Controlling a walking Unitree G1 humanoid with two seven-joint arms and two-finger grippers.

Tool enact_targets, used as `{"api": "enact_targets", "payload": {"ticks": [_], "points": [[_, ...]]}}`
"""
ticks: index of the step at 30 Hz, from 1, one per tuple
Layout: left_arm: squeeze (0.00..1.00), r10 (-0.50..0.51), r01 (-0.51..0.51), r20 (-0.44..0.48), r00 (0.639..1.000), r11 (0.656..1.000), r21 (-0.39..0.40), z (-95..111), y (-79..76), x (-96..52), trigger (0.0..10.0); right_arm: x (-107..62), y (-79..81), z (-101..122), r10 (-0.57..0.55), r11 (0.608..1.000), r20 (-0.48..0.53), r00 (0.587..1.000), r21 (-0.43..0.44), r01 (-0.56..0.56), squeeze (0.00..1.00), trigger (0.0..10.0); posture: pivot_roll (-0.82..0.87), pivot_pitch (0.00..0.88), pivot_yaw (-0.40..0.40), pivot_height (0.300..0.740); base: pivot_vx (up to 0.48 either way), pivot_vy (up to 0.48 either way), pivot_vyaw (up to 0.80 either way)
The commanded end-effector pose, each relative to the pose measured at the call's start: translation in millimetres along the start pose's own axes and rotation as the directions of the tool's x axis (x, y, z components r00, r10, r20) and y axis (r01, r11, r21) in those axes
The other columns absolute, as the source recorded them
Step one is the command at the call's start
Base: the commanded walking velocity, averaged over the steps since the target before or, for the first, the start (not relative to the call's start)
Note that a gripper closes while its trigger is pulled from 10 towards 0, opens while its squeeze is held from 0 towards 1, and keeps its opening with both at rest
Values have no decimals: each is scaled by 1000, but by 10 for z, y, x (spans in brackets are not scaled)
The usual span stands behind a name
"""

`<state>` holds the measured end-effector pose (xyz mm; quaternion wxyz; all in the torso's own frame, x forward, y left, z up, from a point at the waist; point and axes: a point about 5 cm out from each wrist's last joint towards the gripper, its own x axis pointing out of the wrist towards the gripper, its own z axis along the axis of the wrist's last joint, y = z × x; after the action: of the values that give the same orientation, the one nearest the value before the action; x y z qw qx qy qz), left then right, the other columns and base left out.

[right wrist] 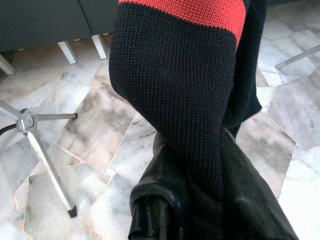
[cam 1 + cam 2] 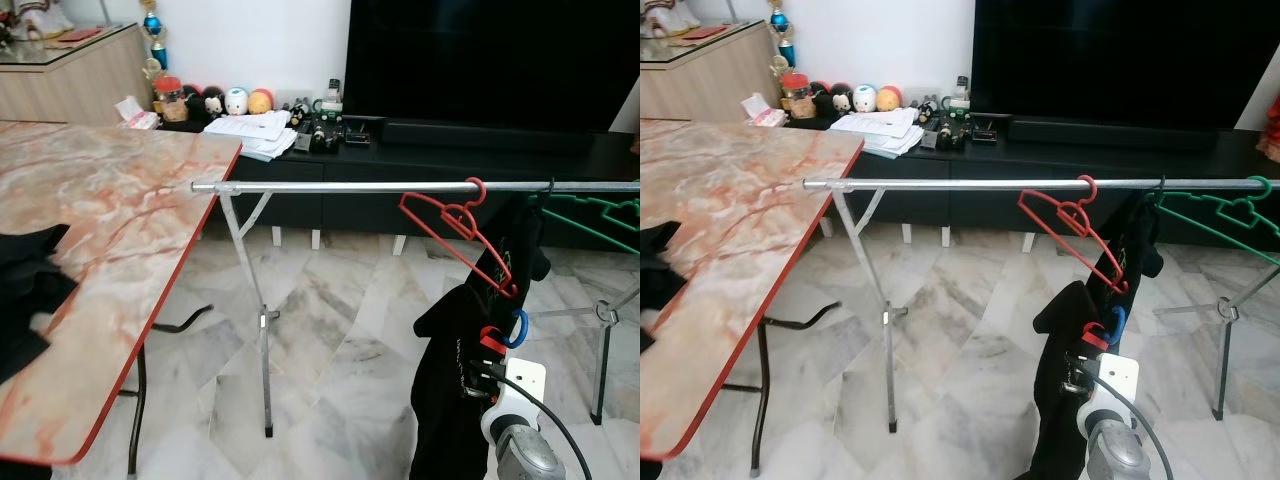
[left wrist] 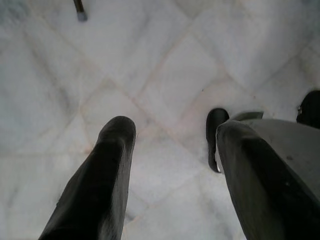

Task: Hang hanger

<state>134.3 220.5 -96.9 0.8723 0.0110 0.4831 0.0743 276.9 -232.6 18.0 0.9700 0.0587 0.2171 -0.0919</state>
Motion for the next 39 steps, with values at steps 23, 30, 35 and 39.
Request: {"api": "enact_targets", "payload": {"ticks": [23, 30, 35, 39], "points": [[0, 5, -5, -21, 1000, 1000, -7, -60, -1, -11, 10000, 65, -31, 299, -75, 997, 88, 993, 28, 73, 0, 10000, 18, 0, 23, 740, -268, 0, -152], [0, 4, -4, -19, 1000, 1000, -4, -54, -2, -10, 10000, 59, -41, 320, -87, 996, 103, 991, 38, 83, 0, 10000, 19, 0, 22, 740, -271, 0, -229], [0, 6, -7, -18, 1000, 1000, -6, -52, 0, -10, 10000, 60, -65, 325, -97, 995, 102, 990, 43, 94, 0, 10000, 23, 0, 22, 740, -275, 0, 0], [0, 8, -8, -18, 1000, 1000, -8, -53, 2, -10, 10000, 58, -82, 331, -103, 994, 102, 989, 48, 99, 0, 10000, 22, 0, 23, 740, -273, 0, 0]]}}
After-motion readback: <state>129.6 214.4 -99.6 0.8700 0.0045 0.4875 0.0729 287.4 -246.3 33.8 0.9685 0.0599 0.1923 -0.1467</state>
